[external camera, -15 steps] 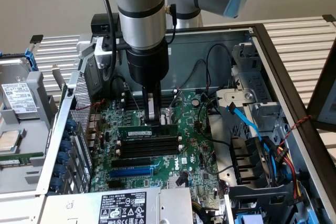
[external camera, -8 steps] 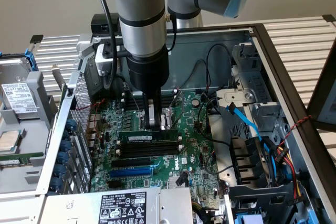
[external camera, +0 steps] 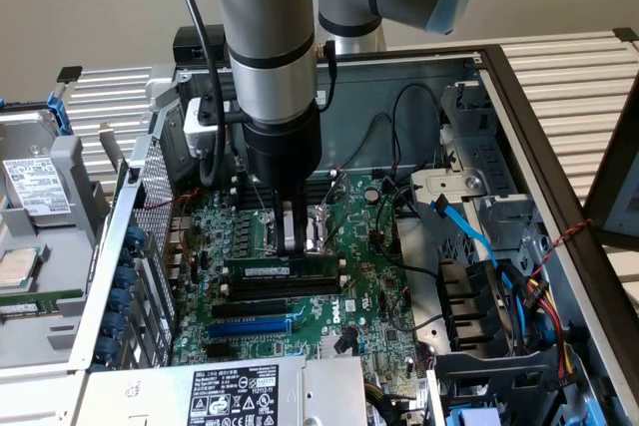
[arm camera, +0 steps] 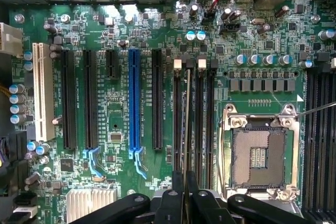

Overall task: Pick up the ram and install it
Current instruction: 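Insert the ram into the slot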

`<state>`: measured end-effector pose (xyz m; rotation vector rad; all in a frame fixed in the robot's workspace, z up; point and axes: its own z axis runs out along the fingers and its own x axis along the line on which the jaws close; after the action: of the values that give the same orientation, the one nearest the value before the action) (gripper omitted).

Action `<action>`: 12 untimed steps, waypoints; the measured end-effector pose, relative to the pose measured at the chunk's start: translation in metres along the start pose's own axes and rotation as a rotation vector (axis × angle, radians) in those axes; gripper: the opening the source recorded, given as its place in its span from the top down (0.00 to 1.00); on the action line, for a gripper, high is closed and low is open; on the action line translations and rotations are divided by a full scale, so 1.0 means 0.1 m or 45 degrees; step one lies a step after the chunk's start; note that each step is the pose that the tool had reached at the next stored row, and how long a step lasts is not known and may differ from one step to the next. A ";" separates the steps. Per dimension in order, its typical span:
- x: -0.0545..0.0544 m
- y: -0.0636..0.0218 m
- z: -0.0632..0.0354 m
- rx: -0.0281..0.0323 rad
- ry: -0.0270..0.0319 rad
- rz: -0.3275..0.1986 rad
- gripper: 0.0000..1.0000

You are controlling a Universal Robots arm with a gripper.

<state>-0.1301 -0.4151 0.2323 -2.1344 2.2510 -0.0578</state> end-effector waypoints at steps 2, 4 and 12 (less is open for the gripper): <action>0.00 0.001 0.005 -0.0019 0.0005 0.000 0.87; 0.00 0.001 0.009 -0.0027 0.0004 0.000 0.87; 0.00 0.000 0.009 -0.0028 -0.0017 0.000 0.87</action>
<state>-0.1301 -0.4153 0.2314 -2.1348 2.2514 -0.0539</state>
